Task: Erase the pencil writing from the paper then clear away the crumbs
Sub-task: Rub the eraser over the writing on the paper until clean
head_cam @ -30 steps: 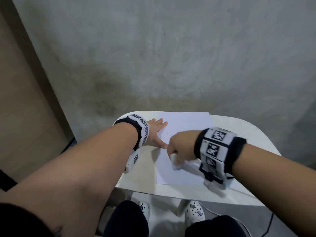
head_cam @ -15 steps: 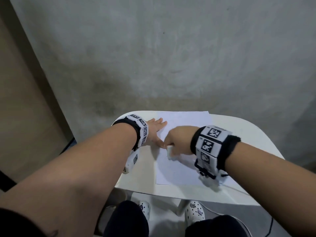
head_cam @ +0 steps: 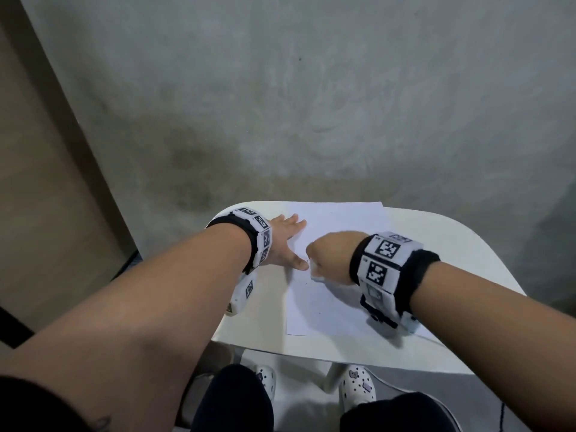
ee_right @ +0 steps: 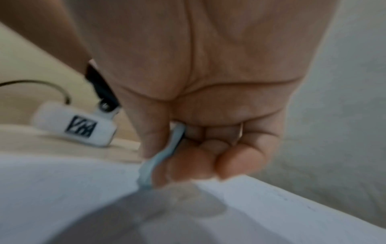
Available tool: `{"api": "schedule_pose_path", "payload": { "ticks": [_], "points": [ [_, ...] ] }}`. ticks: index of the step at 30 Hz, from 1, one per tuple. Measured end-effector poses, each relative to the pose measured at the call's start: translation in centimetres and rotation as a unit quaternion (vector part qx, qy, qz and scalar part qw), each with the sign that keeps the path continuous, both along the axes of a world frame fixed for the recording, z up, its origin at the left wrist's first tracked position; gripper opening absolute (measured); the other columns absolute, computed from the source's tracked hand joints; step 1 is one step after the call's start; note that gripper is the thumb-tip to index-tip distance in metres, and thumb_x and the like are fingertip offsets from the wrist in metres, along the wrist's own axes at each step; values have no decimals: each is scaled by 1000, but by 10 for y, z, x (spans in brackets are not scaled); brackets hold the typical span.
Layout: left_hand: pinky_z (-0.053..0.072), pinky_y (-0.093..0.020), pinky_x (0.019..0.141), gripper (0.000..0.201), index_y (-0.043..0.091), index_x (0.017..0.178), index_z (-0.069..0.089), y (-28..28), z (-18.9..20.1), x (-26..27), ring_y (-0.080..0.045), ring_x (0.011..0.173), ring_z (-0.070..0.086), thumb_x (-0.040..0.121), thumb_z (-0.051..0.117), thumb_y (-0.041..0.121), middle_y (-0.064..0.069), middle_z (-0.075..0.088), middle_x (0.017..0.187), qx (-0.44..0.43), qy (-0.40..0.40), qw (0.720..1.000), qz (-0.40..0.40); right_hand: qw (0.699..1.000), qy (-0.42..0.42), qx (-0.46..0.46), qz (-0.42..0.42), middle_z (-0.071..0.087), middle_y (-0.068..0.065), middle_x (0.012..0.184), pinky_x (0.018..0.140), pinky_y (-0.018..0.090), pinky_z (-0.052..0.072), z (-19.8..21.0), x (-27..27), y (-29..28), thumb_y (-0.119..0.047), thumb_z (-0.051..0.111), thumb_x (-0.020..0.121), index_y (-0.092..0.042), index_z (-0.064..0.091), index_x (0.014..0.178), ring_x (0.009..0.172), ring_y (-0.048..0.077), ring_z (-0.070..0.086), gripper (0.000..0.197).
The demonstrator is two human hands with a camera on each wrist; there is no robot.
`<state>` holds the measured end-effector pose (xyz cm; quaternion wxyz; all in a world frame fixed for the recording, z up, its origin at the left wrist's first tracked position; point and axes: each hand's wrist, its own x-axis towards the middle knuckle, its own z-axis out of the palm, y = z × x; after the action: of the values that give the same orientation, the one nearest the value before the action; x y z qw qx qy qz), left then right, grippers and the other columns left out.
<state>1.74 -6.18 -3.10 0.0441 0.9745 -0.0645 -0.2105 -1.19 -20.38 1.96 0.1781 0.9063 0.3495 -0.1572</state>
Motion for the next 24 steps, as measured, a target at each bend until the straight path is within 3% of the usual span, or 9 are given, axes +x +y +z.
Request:
{"api": "schedule_pose_path", "payload": {
  "ticks": [2, 6, 9, 10, 13, 16, 19, 21, 24],
  "points": [
    [2, -45, 122, 102, 25, 154, -10, 0, 1, -1, -20, 150, -10, 85, 55, 63, 5, -15, 162, 9, -2, 1000, -3, 1000, 16, -1, 1, 57, 5, 95, 73, 30, 37, -7, -4, -7, -19, 43, 96, -10, 53, 99, 83, 23, 49, 14],
    [2, -46, 121, 103, 27, 154, -10, 1, 0, 1, -18, 150, -11, 84, 56, 64, 7, -16, 161, 7, 5, 1000, 0, 996, 75, -38, 1, 60, 7, 106, 72, 29, 36, -8, -20, -24, -21, 44, 98, -7, 50, 118, 83, 22, 47, 25],
    [2, -44, 120, 102, 27, 154, -10, 1, 0, 0, -17, 150, -11, 84, 56, 63, 7, -15, 161, 5, 1, 1000, 3, 994, 83, -72, -18, 64, 7, 106, 63, 27, 39, -3, -14, -14, -21, 46, 96, -6, 55, 122, 79, 21, 51, 31],
    [2, -44, 120, 102, 27, 154, -9, 0, 1, -1, -18, 150, -10, 84, 55, 63, 7, -15, 161, 5, 0, 1000, 2, 994, 72, -77, -22, 63, 9, 105, 65, 29, 41, -2, -9, -9, -21, 45, 97, -4, 55, 124, 83, 22, 54, 34],
    [1, -43, 121, 101, 27, 154, -9, 0, 3, -3, -17, 150, -11, 85, 55, 63, 7, -15, 161, 3, -1, 1000, 3, 998, 39, -42, -26, 56, 11, 128, 88, 33, 38, -2, 4, -2, -22, 38, 100, -4, 48, 130, 116, 26, 53, 37],
    [1, -43, 121, 101, 26, 154, -9, 0, 4, -4, -18, 150, -11, 85, 55, 63, 6, -15, 161, -2, 3, 1000, 1, 997, 65, -7, -27, 62, 4, 117, 89, 34, 42, -5, -2, -16, -24, 42, 96, -9, 57, 114, 107, 24, 57, 28],
    [2, -45, 122, 101, 26, 154, -9, 2, 3, -2, -18, 150, -11, 85, 56, 62, 6, -15, 161, -4, 4, 1000, 0, 991, 126, -10, -52, 56, -4, 100, 73, 29, 39, -2, -17, -36, -26, 48, 92, -16, 52, 95, 91, 19, 51, 11],
    [2, -45, 121, 101, 26, 154, -10, 2, 3, -2, -18, 150, -10, 85, 55, 62, 6, -15, 161, 2, 2, 1000, 0, 990, 130, -30, -51, 58, -2, 104, 75, 29, 40, 2, -18, -37, -28, 50, 91, -15, 56, 99, 93, 20, 52, 16],
    [2, -45, 121, 101, 27, 154, -10, -1, 3, -3, -18, 150, -10, 86, 55, 62, 7, -15, 161, 10, 1, 1000, 1, 997, 68, -19, -34, 62, 4, 119, 91, 33, 43, 0, -5, -21, -29, 43, 96, -9, 60, 116, 109, 24, 56, 33]
  ]
}}
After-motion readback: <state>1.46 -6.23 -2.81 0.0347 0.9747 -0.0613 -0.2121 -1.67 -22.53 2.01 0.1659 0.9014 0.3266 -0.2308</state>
